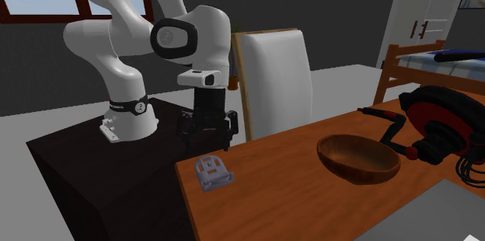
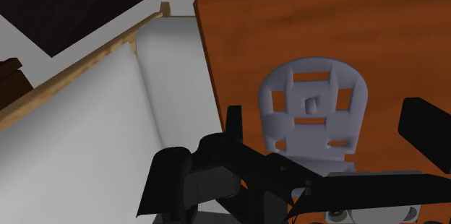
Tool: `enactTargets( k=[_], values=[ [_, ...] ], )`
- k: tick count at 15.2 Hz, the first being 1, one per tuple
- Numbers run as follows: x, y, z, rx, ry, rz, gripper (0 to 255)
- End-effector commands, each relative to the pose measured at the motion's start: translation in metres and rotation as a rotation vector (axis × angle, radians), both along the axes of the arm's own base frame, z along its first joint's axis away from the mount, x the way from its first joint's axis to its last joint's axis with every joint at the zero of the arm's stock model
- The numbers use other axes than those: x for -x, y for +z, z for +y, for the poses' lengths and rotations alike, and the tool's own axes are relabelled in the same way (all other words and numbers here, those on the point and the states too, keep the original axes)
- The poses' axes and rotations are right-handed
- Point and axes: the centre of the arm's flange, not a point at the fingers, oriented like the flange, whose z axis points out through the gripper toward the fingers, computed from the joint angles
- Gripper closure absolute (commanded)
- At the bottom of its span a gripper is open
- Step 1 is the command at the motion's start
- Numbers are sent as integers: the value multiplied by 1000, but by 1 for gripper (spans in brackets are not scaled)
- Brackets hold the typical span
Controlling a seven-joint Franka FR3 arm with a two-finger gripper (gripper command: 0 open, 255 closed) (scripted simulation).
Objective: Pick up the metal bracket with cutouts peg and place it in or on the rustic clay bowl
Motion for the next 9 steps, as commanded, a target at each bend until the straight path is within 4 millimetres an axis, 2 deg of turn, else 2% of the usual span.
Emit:
enactTargets(
  k=[1, 2, 9],
  values=[
    [0, 0, 0, 0, 0, 0, 0],
    [0, 0, 0, 0, 0, 0, 255],
    [0, 0, 0, 0, 0, 0, 255]
  ],
)
